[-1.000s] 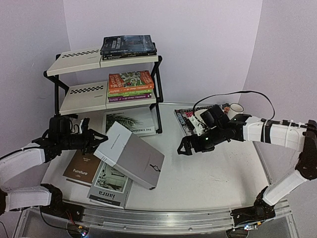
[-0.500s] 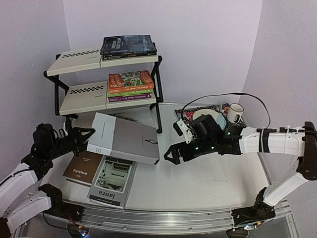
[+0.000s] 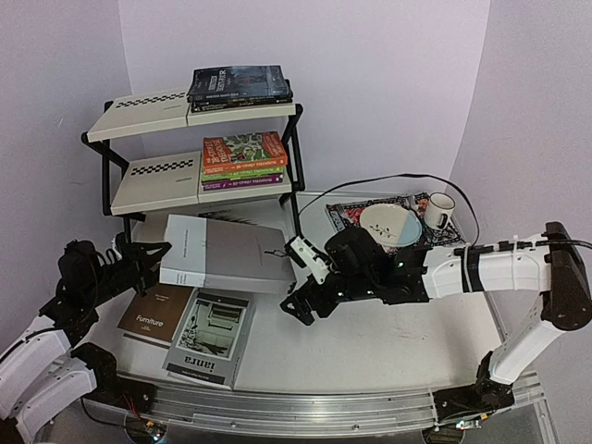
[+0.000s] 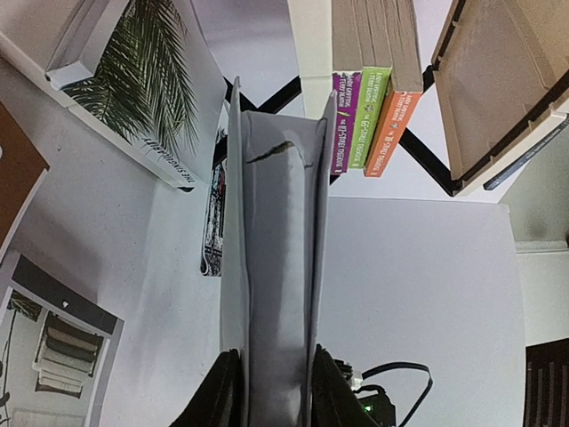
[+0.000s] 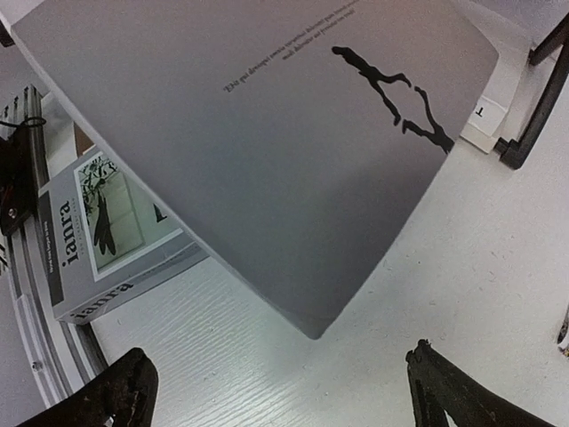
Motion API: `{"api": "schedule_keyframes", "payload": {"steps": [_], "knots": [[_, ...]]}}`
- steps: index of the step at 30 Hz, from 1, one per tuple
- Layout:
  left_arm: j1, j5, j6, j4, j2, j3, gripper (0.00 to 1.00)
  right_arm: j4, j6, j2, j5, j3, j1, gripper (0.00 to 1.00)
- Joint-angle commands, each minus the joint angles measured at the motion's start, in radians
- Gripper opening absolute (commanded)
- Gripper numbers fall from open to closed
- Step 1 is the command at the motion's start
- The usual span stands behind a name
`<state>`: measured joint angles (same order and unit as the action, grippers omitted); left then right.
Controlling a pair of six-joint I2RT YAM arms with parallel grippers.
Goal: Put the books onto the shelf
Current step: Place the book on the book pile on the shelf.
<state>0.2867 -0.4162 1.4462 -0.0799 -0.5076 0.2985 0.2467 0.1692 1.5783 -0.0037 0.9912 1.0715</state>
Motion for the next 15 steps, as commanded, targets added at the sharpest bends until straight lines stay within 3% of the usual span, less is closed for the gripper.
{"api": "schedule_keyframes", "payload": {"steps": [1,5,10,15], "knots": [[-0.004,-0.011,0.014,-0.089,-0.003,0.034,0.23,0.035,-0.110,0.046,0.114,0.065,0.013,0.94],[-0.004,-0.007,0.015,-0.092,-0.009,0.022,0.23,0.067,-0.119,0.073,0.163,0.070,0.014,0.82],[-0.004,-0.008,0.015,-0.103,-0.025,0.022,0.23,0.106,-0.120,0.090,0.182,0.077,0.016,0.60],[-0.004,-0.010,0.003,-0.112,-0.048,0.021,0.23,0.134,-0.125,0.089,0.154,0.069,0.015,0.52]]}}
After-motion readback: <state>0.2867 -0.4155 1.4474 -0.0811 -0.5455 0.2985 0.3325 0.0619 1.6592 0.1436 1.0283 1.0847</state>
